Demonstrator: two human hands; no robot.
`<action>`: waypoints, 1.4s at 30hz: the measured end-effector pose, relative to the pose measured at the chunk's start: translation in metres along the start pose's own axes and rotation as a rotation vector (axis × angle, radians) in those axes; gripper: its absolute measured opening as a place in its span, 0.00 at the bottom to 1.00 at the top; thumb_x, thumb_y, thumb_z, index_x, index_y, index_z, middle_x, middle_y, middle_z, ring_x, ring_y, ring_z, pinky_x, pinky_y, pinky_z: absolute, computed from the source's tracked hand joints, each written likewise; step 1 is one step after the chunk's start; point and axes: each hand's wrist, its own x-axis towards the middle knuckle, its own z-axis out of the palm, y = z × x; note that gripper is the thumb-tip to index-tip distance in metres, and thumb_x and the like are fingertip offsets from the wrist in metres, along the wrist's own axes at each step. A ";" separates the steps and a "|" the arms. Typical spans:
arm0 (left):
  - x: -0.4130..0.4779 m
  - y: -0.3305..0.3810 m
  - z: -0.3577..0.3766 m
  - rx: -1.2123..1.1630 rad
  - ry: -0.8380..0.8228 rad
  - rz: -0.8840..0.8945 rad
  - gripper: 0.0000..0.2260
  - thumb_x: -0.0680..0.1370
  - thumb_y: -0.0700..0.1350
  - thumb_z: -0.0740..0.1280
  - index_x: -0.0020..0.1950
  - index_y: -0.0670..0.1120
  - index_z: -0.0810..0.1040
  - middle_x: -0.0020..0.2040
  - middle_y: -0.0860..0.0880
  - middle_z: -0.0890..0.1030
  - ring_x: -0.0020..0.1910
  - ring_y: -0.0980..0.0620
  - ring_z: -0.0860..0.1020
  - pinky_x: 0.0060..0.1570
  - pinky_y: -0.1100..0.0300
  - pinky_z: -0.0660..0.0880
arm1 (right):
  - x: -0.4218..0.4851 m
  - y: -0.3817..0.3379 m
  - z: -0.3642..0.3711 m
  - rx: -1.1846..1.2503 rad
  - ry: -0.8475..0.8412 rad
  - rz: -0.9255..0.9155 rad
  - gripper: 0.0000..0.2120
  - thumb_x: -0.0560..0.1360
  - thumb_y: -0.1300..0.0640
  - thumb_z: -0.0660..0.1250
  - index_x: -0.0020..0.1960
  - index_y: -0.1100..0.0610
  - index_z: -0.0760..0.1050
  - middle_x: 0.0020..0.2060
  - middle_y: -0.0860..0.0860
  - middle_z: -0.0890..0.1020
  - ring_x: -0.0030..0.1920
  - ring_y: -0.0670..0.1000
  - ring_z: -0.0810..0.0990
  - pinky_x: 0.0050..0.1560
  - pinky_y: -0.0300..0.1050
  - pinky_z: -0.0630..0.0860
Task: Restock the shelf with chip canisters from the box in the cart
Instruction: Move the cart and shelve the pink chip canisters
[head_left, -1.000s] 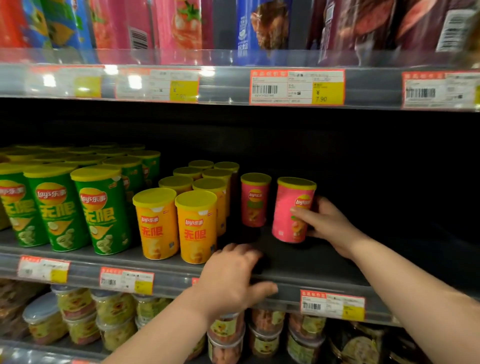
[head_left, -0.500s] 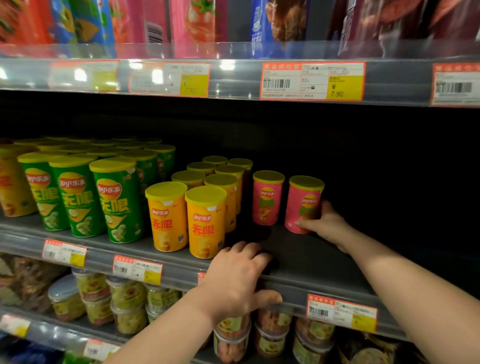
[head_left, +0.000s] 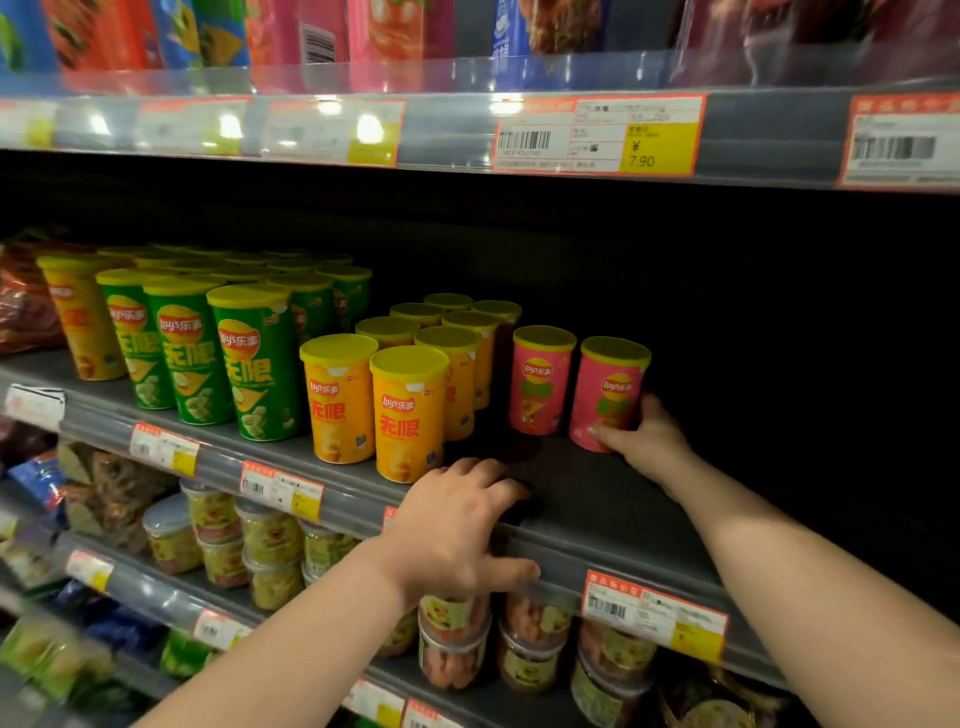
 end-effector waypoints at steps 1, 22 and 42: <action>0.000 0.000 0.000 -0.001 -0.003 -0.006 0.41 0.62 0.72 0.49 0.69 0.54 0.69 0.66 0.51 0.71 0.64 0.47 0.69 0.58 0.56 0.69 | 0.000 0.000 0.000 -0.003 0.001 0.001 0.36 0.71 0.55 0.74 0.73 0.57 0.61 0.67 0.58 0.72 0.66 0.59 0.72 0.63 0.50 0.69; -0.040 0.008 -0.008 0.030 0.019 -0.044 0.27 0.76 0.60 0.60 0.72 0.50 0.65 0.69 0.48 0.68 0.68 0.47 0.65 0.67 0.55 0.62 | -0.070 -0.026 -0.011 -0.641 -0.013 -0.117 0.25 0.75 0.45 0.65 0.69 0.52 0.66 0.66 0.53 0.70 0.63 0.55 0.73 0.58 0.46 0.72; -0.278 -0.049 0.015 -0.027 -0.238 -0.361 0.20 0.76 0.57 0.62 0.61 0.46 0.72 0.58 0.47 0.72 0.59 0.45 0.70 0.53 0.53 0.70 | -0.275 -0.061 0.162 -0.872 -0.412 -0.666 0.16 0.76 0.46 0.60 0.59 0.51 0.72 0.57 0.51 0.76 0.60 0.56 0.73 0.56 0.47 0.69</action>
